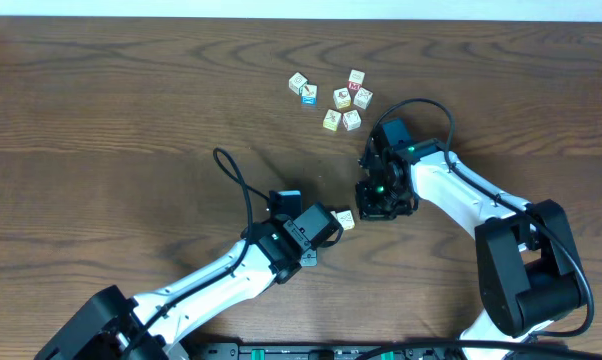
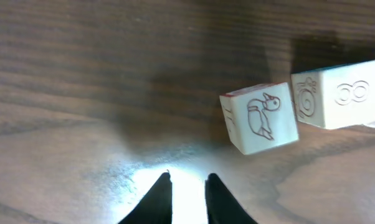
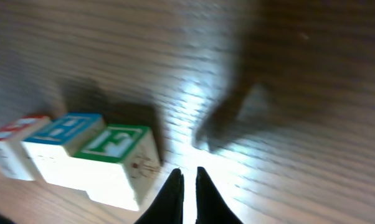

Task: Lift 3 blocks

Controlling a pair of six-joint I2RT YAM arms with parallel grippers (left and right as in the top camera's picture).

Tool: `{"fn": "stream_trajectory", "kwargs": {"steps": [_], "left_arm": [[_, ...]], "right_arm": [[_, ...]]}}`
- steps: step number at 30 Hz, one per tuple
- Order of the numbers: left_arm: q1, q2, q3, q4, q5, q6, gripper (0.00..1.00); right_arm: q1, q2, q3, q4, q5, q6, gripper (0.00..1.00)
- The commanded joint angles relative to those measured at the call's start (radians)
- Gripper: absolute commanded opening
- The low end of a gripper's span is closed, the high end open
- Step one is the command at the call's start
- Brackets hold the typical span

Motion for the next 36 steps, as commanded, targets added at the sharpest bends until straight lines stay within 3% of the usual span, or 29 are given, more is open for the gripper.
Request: {"fn": "stream_trajectory", "kwargs": {"steps": [1,12,21,36], "left_arm": [[-0.002,0.02,-0.006,-0.003,-0.058,-0.035,0.11],[-0.002,0.026,-0.011,0.013,-0.119,-0.052,0.08],[-0.002,0.138,-0.012,0.167,-0.055,-0.053,0.08],[-0.001,0.195,-0.012,0.195,-0.058,-0.097,0.08]], "right_arm": [[0.013,0.005,-0.003,-0.019,0.051,-0.013,0.05],[0.014,0.005,-0.003,-0.029,0.052,-0.031,0.04],[0.042,0.005,-0.003,-0.029,0.051,-0.031,0.06],[0.097,0.005,-0.003,-0.002,0.068,-0.053,0.08]]}}
